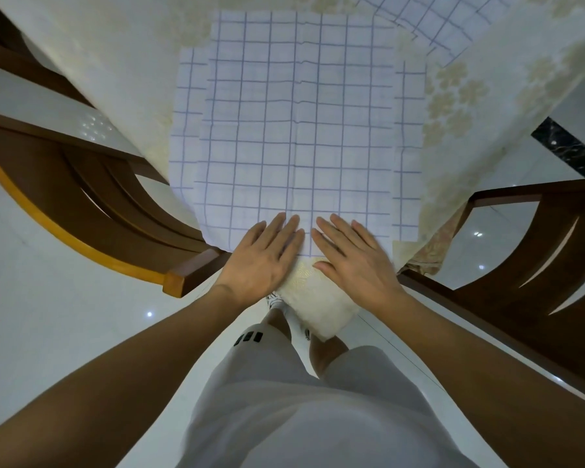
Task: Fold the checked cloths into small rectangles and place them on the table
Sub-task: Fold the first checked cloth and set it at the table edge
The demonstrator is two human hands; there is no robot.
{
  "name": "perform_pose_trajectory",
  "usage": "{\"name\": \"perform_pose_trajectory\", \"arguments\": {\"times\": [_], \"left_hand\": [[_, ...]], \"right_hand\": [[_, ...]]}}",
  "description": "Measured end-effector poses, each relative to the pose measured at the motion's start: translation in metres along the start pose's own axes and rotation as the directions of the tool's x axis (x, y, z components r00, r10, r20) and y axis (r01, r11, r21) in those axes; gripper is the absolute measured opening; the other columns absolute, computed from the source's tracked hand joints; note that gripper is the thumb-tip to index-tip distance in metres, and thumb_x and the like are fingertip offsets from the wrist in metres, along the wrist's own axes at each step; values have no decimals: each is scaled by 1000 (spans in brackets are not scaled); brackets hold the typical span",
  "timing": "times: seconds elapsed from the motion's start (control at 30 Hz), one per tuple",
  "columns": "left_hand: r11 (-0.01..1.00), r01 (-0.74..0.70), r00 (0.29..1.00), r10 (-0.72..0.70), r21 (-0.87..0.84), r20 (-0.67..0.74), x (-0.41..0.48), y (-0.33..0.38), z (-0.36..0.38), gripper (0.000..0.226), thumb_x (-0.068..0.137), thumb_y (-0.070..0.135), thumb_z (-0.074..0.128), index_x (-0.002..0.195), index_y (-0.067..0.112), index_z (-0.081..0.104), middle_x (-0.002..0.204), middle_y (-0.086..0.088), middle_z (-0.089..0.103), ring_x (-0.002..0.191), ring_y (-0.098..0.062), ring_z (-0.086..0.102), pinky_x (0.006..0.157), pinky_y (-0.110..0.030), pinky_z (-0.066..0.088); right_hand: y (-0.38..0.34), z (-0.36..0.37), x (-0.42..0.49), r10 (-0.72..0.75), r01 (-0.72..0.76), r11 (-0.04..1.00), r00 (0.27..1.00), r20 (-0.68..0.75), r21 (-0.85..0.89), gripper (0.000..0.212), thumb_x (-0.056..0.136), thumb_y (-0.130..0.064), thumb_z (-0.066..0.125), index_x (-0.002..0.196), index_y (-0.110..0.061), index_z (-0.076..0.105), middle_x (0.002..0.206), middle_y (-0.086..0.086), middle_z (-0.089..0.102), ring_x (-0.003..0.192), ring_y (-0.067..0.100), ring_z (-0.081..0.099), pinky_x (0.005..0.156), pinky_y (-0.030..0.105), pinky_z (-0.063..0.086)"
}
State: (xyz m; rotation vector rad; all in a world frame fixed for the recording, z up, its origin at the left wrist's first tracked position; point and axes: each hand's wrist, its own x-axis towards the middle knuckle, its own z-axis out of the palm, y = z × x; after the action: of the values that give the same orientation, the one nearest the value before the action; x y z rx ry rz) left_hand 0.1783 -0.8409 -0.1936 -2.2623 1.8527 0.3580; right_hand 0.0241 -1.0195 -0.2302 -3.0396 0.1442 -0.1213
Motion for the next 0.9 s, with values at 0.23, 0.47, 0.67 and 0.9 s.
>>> {"name": "perform_pose_trajectory", "arguments": {"times": [0.23, 0.47, 0.67, 0.9], "left_hand": [[1000, 16, 1000, -16, -24, 7, 2, -4, -5, 86, 84, 9, 72, 154, 4, 22, 161, -17, 23, 148, -36, 25, 115, -46, 31], [972, 22, 991, -52, -236, -123, 5, -8, -9, 55, 89, 9, 60, 143, 7, 48, 150, -11, 46, 140, -29, 43, 106, -44, 44], [958, -10, 979, -49, -285, -199, 6, -6, -11, 47, 94, 9, 51, 141, 10, 52, 147, -9, 50, 136, -28, 48, 109, -44, 42], [971, -62, 978, 13, -231, -207, -14, -25, -21, 73, 74, -12, 53, 144, 7, 48, 147, -12, 50, 137, -28, 47, 111, -45, 40]], "right_hand": [[-3, 3, 0, 12, -12, 1000, 1000, -13, -15, 48, 106, -38, 43, 145, -12, 48, 152, 9, 45, 144, 27, 37, 114, 48, 36], [-10, -6, 6, 67, -67, 998, 996, 57, 9, 59, 102, -48, 44, 150, -13, 41, 156, 8, 40, 146, 26, 34, 116, 48, 32], [-7, -5, 3, 50, -51, 999, 999, 19, 20, 50, 102, -31, 52, 148, -13, 45, 154, 8, 44, 144, 27, 37, 114, 47, 37], [18, -21, -14, 61, -58, 992, 998, -32, 111, 69, 80, 2, 77, 142, -14, 51, 146, 8, 52, 139, 29, 43, 112, 47, 40]]}}
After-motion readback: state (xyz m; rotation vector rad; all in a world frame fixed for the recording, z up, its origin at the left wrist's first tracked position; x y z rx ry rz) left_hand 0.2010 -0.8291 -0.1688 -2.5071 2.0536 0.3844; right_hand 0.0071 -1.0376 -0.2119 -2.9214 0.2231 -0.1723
